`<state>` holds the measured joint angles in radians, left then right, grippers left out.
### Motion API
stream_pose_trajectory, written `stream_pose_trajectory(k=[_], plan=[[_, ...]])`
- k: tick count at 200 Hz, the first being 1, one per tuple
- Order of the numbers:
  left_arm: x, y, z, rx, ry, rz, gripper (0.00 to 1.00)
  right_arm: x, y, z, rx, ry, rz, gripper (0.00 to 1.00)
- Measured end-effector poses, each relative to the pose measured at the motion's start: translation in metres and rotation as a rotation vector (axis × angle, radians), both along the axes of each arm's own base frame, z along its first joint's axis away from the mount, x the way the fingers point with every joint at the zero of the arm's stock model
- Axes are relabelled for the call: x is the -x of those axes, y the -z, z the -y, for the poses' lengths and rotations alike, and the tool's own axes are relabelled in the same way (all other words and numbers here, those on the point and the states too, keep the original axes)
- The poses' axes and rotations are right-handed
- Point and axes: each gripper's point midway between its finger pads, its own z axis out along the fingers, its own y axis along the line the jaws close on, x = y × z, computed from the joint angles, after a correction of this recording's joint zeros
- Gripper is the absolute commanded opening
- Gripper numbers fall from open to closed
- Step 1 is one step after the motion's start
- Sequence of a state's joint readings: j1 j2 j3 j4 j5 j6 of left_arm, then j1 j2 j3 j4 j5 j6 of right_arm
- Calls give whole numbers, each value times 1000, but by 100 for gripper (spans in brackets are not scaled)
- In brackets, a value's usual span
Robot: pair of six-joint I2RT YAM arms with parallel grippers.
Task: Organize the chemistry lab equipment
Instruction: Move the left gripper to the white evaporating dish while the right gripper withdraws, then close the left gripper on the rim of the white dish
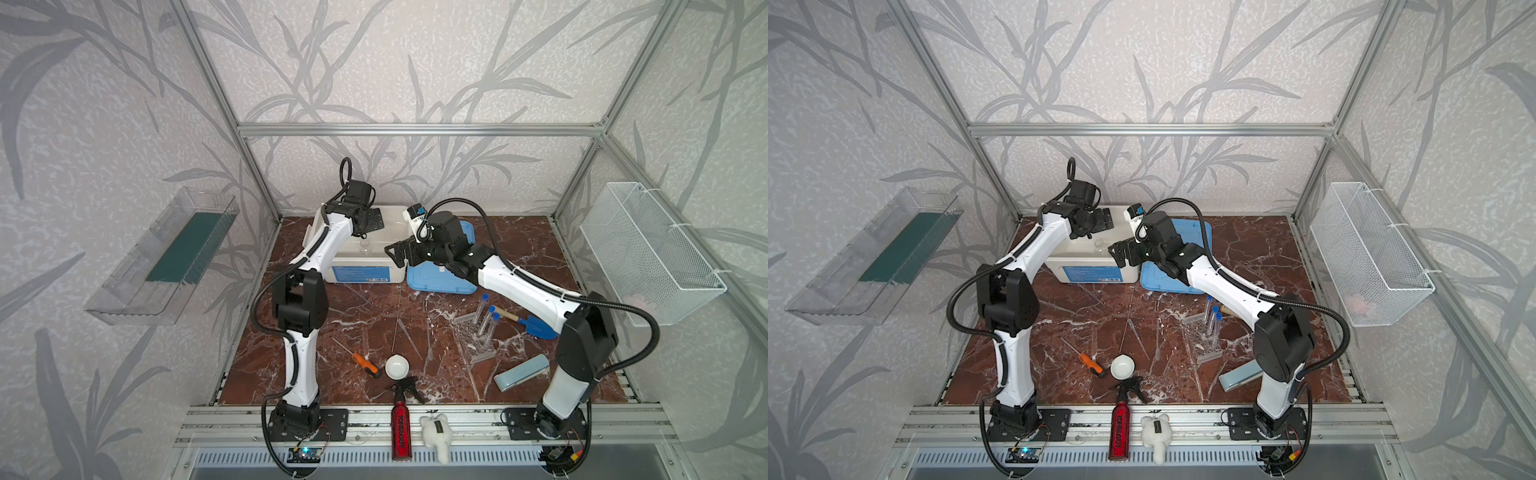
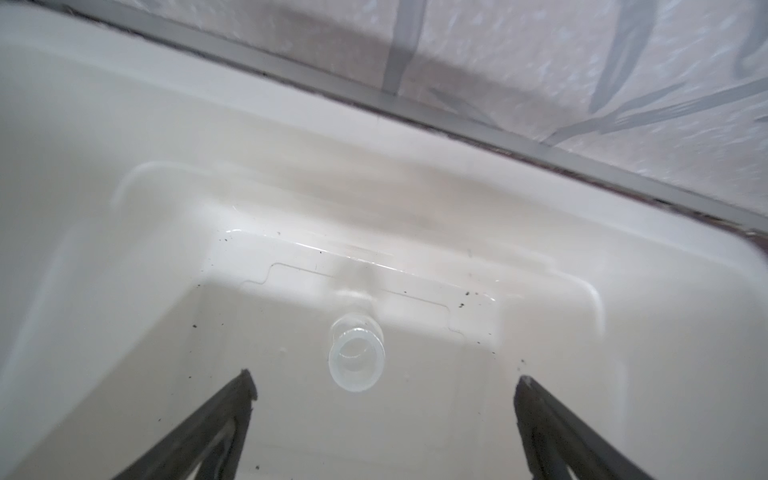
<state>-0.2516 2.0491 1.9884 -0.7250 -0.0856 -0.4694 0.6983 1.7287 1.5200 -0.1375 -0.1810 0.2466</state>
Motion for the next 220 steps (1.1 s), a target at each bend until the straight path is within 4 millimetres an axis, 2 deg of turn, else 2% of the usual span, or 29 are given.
stream_pose_trajectory(k=[27, 46, 67, 94, 114, 131, 143, 165, 193, 220], plan=[[30, -53, 11, 16, 40, 90, 99, 21, -36, 19, -19, -1, 62, 99], [62, -77, 24, 20, 102, 130, 99, 40, -45, 36, -9, -9, 77, 99], [106, -89, 39, 18, 177, 146, 99, 61, -37, 55, 25, -13, 62, 99], [167, -86, 53, 25, 260, 124, 97, 90, -7, 83, 87, -9, 8, 99], [211, -67, 58, 40, 299, 65, 97, 113, 23, 101, 130, -15, -47, 99], [245, -42, 65, 51, 324, -1, 97, 129, 48, 111, 164, -32, -92, 99], [267, -21, 75, 62, 350, -53, 97, 138, 63, 116, 185, -42, -118, 99], [304, 31, 95, 64, 387, -182, 98, 149, 85, 121, 215, -50, -159, 99], [335, 88, 110, 15, 387, -340, 98, 161, 105, 127, 227, -41, -197, 99], [349, 118, 121, -9, 373, -404, 98, 178, 109, 125, 215, -59, -168, 99]])
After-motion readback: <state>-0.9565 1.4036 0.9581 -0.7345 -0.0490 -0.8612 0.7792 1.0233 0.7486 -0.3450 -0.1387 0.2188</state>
